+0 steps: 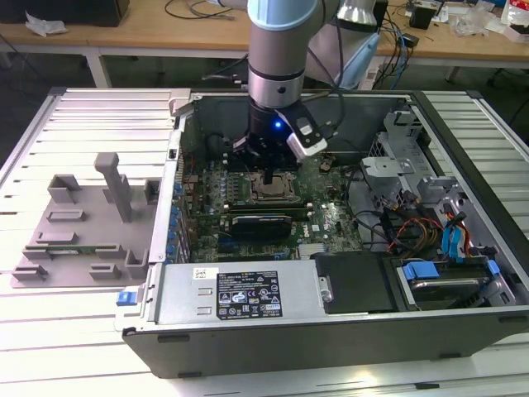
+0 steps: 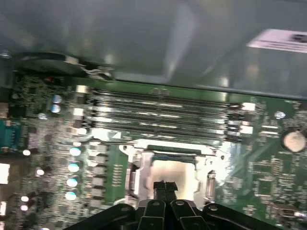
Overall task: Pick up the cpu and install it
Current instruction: 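Close the cpu cover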
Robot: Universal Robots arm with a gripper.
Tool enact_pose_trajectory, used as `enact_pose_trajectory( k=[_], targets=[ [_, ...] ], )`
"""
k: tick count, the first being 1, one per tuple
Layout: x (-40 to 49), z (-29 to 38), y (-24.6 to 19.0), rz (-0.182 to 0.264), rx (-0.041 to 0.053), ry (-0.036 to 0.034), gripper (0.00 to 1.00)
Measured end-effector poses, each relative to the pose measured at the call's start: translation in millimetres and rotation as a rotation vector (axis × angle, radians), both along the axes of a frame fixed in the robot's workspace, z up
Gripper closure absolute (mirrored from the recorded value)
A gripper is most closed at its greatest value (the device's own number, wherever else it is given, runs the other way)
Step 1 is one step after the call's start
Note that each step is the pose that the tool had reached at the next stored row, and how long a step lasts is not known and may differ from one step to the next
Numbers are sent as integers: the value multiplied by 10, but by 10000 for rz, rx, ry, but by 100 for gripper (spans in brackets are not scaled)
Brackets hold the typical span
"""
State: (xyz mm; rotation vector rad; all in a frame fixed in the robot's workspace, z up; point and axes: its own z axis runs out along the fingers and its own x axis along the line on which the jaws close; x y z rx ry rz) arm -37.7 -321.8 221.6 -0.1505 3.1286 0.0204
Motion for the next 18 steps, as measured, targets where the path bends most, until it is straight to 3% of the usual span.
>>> enact_pose_trajectory(
  k=[2,5,12,14,15,18],
  targets=[
    [79,0,-1,1,0,9,89],
    [82,7,0,0,1,7,89],
    [81,136,1,0,5,5,89],
    [66,138,0,0,1,-48,89],
    [44,138,0,0,1,-126,89],
    [38,172,0,0,1,-150,89]
  ],
)
